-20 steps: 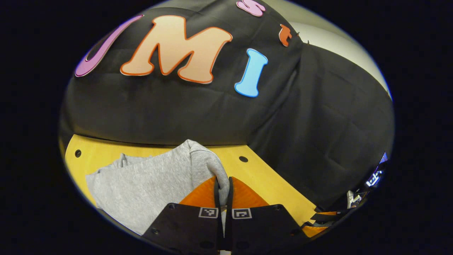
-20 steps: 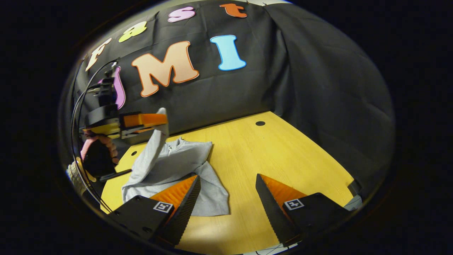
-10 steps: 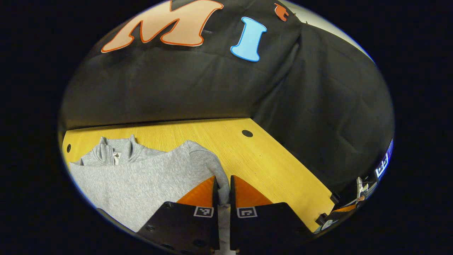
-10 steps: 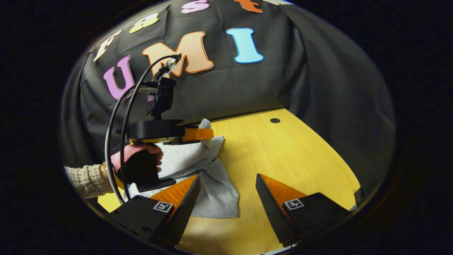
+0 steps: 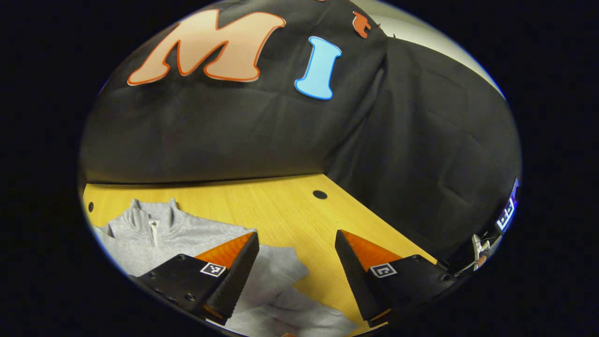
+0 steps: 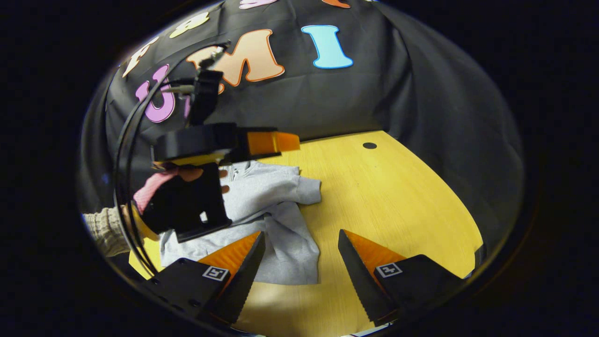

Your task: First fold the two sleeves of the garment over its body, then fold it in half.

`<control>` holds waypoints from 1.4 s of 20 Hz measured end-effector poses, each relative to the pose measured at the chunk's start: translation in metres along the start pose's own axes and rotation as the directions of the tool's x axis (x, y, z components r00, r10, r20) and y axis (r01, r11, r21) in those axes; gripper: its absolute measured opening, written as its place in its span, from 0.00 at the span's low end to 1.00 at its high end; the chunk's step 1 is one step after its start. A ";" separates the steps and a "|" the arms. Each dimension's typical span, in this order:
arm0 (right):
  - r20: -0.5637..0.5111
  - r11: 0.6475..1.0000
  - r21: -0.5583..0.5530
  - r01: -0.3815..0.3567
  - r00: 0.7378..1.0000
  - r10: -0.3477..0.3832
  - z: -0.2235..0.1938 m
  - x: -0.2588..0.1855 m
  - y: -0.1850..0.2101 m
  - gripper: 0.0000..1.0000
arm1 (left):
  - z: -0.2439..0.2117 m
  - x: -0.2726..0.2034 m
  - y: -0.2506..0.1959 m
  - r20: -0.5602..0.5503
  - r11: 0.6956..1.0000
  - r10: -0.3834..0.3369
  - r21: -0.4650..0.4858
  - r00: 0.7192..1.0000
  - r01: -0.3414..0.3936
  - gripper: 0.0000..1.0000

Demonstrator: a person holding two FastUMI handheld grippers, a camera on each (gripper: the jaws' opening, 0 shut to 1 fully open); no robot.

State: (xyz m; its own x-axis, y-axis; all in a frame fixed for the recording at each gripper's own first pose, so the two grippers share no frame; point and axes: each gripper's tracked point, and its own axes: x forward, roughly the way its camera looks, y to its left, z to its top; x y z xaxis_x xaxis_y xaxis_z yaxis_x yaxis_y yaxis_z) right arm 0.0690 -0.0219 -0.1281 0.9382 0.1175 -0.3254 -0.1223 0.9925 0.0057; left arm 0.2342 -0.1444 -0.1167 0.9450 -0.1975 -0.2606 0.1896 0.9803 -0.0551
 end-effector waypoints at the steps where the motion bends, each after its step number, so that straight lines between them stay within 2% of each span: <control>1: -0.017 1.000 -0.010 -0.003 1.000 0.003 -0.004 0.002 0.002 0.94 | 0.005 -0.015 0.011 0.020 1.000 0.023 -0.005 1.000 -0.023 0.95; 3: -0.047 0.999 -0.030 -0.016 0.999 0.014 -0.013 0.010 0.004 0.94 | 0.012 -0.047 0.039 0.056 0.996 0.089 -0.006 0.994 -0.088 0.95; 4: -0.062 0.999 -0.037 -0.023 0.998 0.020 -0.018 0.013 0.008 0.98 | 0.013 -0.066 0.056 0.071 0.992 0.129 0.001 0.989 -0.130 0.95; 5: -0.074 0.999 -0.044 -0.031 0.997 0.028 -0.024 0.014 0.009 0.94 | 0.011 -0.088 0.076 0.081 0.984 0.177 0.011 0.981 -0.178 0.95; 6: -0.087 0.998 -0.051 -0.038 0.996 0.034 -0.029 0.015 0.010 0.98 | 0.007 -0.112 0.097 0.086 0.972 0.231 0.020 0.969 -0.233 0.95; 8: -0.114 0.997 -0.069 -0.047 0.993 0.039 -0.038 0.020 0.011 0.98 | -0.012 -0.162 0.133 0.073 0.940 0.338 0.020 0.938 -0.340 0.95; 9: -0.127 0.996 -0.076 -0.049 0.991 0.039 -0.043 0.024 0.010 0.94 | -0.026 -0.186 0.149 0.056 0.923 0.385 0.008 0.921 -0.386 0.95; 10: -0.142 0.995 -0.079 -0.054 0.989 0.042 -0.047 0.027 0.012 0.98 | -0.040 -0.208 0.164 0.036 0.904 0.427 -0.007 0.903 -0.427 0.95; 13: -0.181 0.993 -0.090 -0.074 0.982 0.056 -0.059 0.035 0.015 0.98 | -0.092 -0.265 0.193 -0.065 0.851 0.516 -0.073 0.854 -0.520 0.95; 14: -0.196 0.992 -0.096 -0.079 0.979 0.059 -0.063 0.037 0.016 0.98 | -0.106 -0.279 0.199 -0.091 0.834 0.534 -0.104 0.841 -0.541 0.95; 15: -0.209 0.991 -0.103 -0.080 0.976 0.057 -0.067 0.040 0.017 0.94 | -0.122 -0.289 0.203 -0.113 0.820 0.545 -0.132 0.831 -0.557 0.95; 17: -0.231 0.990 -0.113 -0.081 0.972 0.053 -0.076 0.044 0.017 0.98 | -0.148 -0.306 0.207 -0.150 0.793 0.566 -0.170 0.811 -0.585 0.95; 18: -0.239 0.990 -0.116 -0.081 0.970 0.052 -0.080 0.046 0.016 0.94 | -0.158 -0.310 0.207 -0.164 0.788 0.562 -0.191 0.810 -0.585 0.96; 19: -0.249 0.990 -0.119 -0.079 0.967 0.047 -0.084 0.048 0.015 0.98 | -0.170 -0.311 0.206 -0.186 0.782 0.558 -0.207 0.809 -0.588 0.95; 20: -0.261 0.990 -0.121 -0.076 0.964 0.042 -0.089 0.049 0.013 0.94 | -0.185 -0.313 0.206 -0.215 0.774 0.559 -0.209 0.800 -0.597 0.95; 22: -0.275 0.990 -0.121 -0.071 0.961 0.035 -0.095 0.051 0.011 0.98 | -0.206 -0.321 0.206 -0.256 0.766 0.567 -0.183 0.783 -0.616 0.96; 25: -0.298 0.990 -0.123 -0.068 0.954 0.029 -0.106 0.051 0.010 0.98 | -0.231 -0.322 0.210 -0.306 0.758 0.578 -0.144 0.757 -0.637 0.96; 28: -0.312 0.987 -0.148 -0.064 0.950 0.015 -0.114 0.054 0.010 0.94 | -0.242 -0.323 0.211 -0.335 0.750 0.573 -0.152 0.748 -0.643 0.95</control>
State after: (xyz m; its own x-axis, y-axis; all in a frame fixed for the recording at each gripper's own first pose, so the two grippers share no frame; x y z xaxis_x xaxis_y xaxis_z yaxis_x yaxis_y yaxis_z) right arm 0.0816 -0.0092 -0.2533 0.7882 0.1156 -0.6045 -0.2290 0.9668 -0.1137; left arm -0.0959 0.1258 -0.2777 0.7262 0.4134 -0.5493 -0.5063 0.8621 -0.0205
